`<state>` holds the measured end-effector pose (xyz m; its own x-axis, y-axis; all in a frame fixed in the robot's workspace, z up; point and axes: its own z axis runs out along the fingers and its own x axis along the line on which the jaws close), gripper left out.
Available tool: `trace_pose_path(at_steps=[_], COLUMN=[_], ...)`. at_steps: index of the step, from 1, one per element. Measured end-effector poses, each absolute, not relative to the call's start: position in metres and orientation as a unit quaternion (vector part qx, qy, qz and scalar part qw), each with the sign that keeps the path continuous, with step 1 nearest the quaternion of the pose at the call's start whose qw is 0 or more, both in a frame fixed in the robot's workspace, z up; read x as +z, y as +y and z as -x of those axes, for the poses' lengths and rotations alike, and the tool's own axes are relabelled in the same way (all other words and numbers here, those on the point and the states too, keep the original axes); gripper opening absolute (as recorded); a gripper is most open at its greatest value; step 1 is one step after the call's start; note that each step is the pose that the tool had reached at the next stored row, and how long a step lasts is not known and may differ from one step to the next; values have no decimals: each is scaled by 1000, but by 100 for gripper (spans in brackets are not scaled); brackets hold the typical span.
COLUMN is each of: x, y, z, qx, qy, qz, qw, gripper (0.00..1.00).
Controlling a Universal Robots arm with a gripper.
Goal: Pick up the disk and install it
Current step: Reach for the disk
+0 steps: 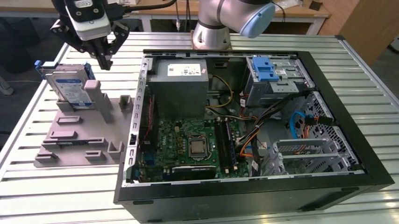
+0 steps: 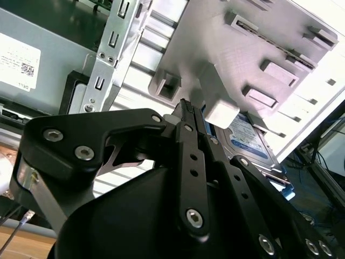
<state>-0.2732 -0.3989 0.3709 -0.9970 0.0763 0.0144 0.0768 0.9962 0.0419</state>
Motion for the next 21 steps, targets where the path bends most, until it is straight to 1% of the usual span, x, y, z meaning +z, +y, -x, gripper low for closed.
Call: trace_pose_path(at_steps=[21], x=[368], y=[-399], z=[300], qx=[-21], qy=[-999], qz=[38], qw=[9], gripper=[15])
